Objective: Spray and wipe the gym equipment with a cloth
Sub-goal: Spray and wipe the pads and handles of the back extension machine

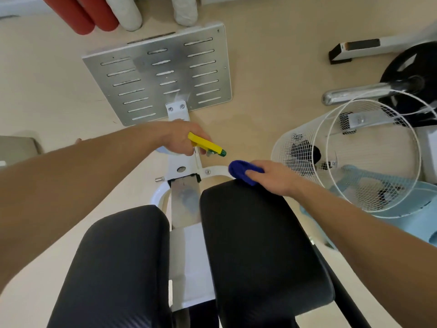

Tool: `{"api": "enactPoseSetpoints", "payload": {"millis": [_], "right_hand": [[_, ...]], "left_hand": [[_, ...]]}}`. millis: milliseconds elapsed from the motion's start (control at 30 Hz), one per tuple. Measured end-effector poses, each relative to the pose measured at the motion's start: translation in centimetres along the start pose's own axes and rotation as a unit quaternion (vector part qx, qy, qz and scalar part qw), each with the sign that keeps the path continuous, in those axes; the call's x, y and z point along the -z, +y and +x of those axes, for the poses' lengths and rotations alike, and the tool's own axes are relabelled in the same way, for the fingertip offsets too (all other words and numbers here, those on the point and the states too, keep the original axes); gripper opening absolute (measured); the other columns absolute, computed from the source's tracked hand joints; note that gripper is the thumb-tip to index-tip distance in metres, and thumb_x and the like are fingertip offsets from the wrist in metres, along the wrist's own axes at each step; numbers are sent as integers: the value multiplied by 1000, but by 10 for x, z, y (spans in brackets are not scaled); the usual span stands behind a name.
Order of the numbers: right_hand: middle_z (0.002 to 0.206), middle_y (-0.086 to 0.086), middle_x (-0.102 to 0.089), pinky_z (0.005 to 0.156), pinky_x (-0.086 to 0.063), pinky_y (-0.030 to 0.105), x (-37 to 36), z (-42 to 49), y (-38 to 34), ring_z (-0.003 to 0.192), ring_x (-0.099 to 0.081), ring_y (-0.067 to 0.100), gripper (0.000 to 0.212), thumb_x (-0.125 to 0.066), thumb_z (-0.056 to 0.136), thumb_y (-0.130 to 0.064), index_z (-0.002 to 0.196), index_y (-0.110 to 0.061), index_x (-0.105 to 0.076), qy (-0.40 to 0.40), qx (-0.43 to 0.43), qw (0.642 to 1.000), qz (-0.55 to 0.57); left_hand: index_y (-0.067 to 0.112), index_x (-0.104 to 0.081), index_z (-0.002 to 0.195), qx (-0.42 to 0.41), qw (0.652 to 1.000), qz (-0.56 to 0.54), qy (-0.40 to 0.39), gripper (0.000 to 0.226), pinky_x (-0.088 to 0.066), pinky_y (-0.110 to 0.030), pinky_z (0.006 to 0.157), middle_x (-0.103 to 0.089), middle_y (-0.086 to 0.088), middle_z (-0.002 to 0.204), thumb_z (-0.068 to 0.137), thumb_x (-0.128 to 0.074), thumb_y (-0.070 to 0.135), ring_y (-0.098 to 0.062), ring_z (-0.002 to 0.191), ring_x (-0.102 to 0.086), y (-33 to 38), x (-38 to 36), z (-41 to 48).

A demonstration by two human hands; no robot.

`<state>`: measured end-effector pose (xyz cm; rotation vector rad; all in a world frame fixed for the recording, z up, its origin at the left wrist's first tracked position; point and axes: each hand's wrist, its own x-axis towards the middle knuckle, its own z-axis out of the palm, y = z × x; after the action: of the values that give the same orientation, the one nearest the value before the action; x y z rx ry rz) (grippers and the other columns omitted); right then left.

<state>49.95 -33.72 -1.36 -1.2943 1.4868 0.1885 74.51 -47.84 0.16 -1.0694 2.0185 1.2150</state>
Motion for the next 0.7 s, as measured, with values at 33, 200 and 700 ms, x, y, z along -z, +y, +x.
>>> {"api": "enactPoseSetpoints", "payload": {"millis": [33,200,700], "right_hand": [[105,-1,-67,86,-45,35,0,7,-10,101,-61,22,29,-43,102,-43,114,-25,-63,-16,8,998,-60],[122,0,-64,92,-47,43,-27,25,-58,113,-57,27,39,-30,102,-51,129,-37,-56,-49,61,967,-242],[89,-1,-70,69,-44,30,-71,33,-135,79,-64,16,29,-45,104,-39,101,-20,-66,18,123,991,48]], "left_hand": [[39,-66,129,3,1000,0,-2,59,-39,-18,75,-57,18,100,85,-58,0,-18,105,-51,-1,0,0],[50,-60,130,4,998,70,-3,66,-47,-38,97,-62,10,117,83,-57,4,-25,112,-55,-16,-4,-22],[80,-45,107,146,988,55,-17,63,-30,-49,111,-58,18,127,80,-55,25,-21,121,-52,-115,-54,-162]]}}
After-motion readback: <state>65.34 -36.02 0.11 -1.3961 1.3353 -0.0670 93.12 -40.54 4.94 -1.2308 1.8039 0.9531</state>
